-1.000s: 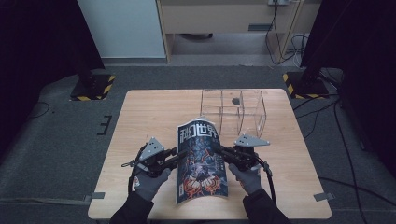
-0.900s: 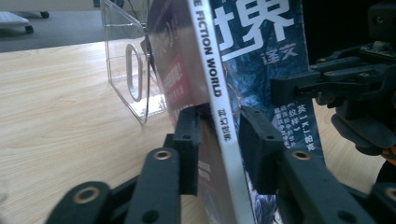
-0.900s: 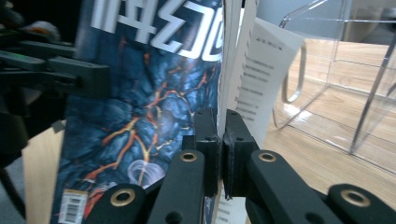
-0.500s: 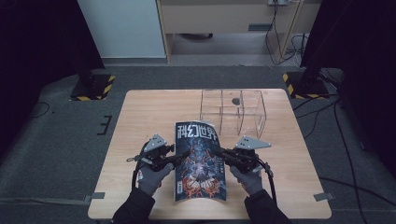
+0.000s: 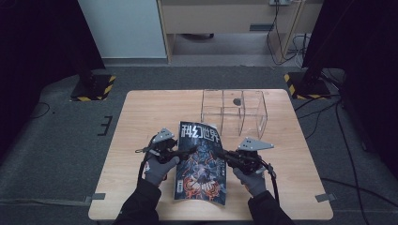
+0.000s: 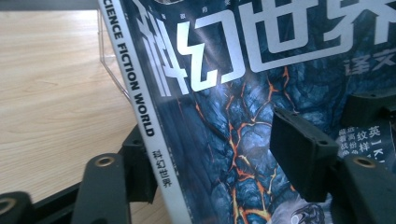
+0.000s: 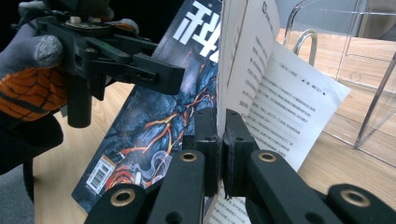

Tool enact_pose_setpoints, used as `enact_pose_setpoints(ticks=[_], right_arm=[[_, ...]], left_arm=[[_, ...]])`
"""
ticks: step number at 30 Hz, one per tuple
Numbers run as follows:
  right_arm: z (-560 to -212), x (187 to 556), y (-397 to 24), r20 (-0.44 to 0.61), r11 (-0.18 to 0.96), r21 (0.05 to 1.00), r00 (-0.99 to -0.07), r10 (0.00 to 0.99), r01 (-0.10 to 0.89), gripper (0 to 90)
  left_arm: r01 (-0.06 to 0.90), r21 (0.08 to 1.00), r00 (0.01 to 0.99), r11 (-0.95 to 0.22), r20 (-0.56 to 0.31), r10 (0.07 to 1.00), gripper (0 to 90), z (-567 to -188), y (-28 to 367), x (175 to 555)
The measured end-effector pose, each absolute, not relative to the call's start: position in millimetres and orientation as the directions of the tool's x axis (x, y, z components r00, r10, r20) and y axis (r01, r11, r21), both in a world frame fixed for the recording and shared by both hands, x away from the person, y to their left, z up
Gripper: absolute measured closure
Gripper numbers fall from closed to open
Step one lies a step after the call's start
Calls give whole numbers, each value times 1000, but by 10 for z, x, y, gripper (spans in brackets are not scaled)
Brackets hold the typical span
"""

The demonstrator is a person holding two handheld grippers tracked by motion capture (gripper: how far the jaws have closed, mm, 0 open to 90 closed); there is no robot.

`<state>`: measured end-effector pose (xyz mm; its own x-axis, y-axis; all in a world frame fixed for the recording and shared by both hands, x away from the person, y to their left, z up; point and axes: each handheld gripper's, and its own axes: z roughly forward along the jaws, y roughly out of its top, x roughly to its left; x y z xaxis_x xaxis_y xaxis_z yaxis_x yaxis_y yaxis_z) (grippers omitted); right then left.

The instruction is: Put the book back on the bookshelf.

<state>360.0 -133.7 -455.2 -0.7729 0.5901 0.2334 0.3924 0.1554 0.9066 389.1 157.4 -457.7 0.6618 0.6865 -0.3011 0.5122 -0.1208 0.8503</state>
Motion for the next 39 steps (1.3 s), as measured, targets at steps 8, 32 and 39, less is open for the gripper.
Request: enact_pose_setpoints(ticks=[8, 32, 39], right_arm=[[-4567, 3609, -1329, 237, 153, 904, -765, 599, 400, 869], [-4303, 3676, -1284, 152, 115, 943, -713, 685, 312, 855], [-4324, 3755, -1333, 194, 90, 931, -689, 698, 353, 786]], left_arm=[[515, 843, 624, -155, -245, 742, 651, -4534, 1636, 3844], [272, 948, 714, -165, -84, 695, 784, -4106, 1667, 3401], [246, 953, 742, -175, -69, 667, 796, -4108, 1649, 3333]])
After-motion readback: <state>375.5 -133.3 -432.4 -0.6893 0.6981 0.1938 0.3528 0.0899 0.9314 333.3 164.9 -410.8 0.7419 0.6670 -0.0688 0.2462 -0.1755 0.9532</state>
